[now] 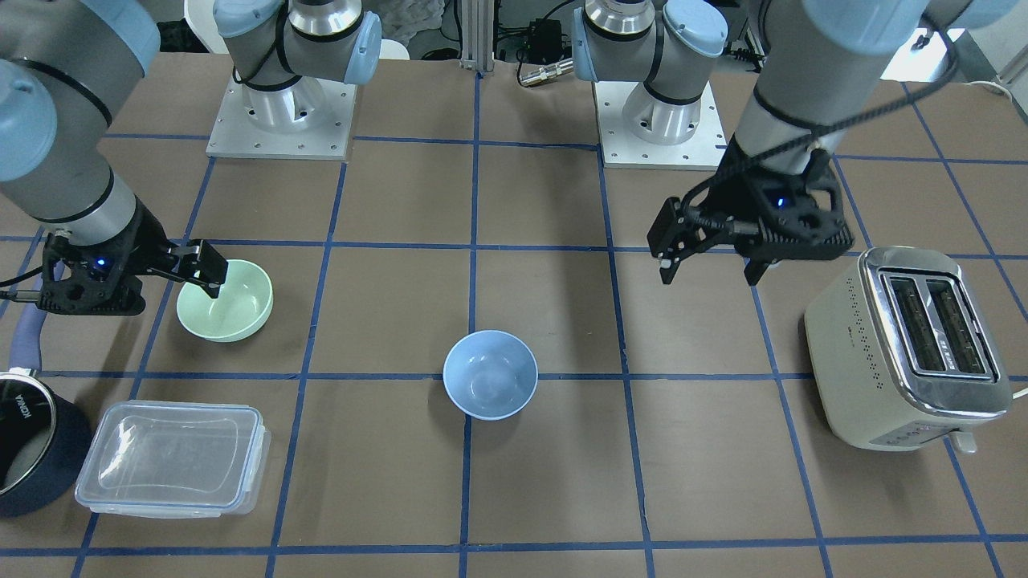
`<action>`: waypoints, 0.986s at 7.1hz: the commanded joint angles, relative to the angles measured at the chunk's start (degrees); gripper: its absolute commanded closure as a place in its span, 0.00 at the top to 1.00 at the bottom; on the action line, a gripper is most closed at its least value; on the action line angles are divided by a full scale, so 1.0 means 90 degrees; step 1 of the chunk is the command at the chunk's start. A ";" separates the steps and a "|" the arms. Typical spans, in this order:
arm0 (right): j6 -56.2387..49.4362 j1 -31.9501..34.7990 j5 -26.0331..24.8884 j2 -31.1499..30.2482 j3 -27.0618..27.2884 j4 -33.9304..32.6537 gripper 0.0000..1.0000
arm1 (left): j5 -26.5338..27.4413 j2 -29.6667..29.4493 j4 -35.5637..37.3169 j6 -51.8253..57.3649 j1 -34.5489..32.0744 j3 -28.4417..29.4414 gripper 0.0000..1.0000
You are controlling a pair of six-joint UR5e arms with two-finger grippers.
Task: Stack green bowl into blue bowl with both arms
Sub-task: 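Lower the right gripper onto the pale green bowl rim and grasp it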
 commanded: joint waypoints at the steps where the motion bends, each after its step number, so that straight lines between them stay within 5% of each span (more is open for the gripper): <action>1: -0.1047 -0.0896 0.0067 -0.0007 0.1631 -0.1715 1.00 | 0.0165 0.0473 -0.0505 0.0045 -0.0014 -0.0023 1.00; 2: -0.1456 -0.1005 0.0030 0.0051 0.1985 -0.2300 0.96 | 0.0146 0.0571 -0.0437 0.0045 0.0024 -0.0063 1.00; 3: -0.1566 -0.1036 -0.0019 0.0051 0.2124 -0.2316 0.77 | 0.0116 0.0611 -0.0398 0.0036 0.0015 0.0024 1.00; 4: -0.1567 -0.1036 -0.0010 0.0042 0.2213 -0.2296 0.37 | 0.0058 0.0640 -0.0359 -0.0032 -0.0005 0.0034 1.00; 5: -0.1606 -0.1036 0.0000 0.0041 0.2214 -0.2277 0.08 | 0.0058 0.0708 -0.0358 -0.0043 -0.0024 0.0005 1.00; 7: -0.1616 -0.1036 0.0000 0.0032 0.2185 -0.2277 0.00 | 0.0116 0.0728 -0.0358 -0.0159 -0.0015 -0.0043 1.00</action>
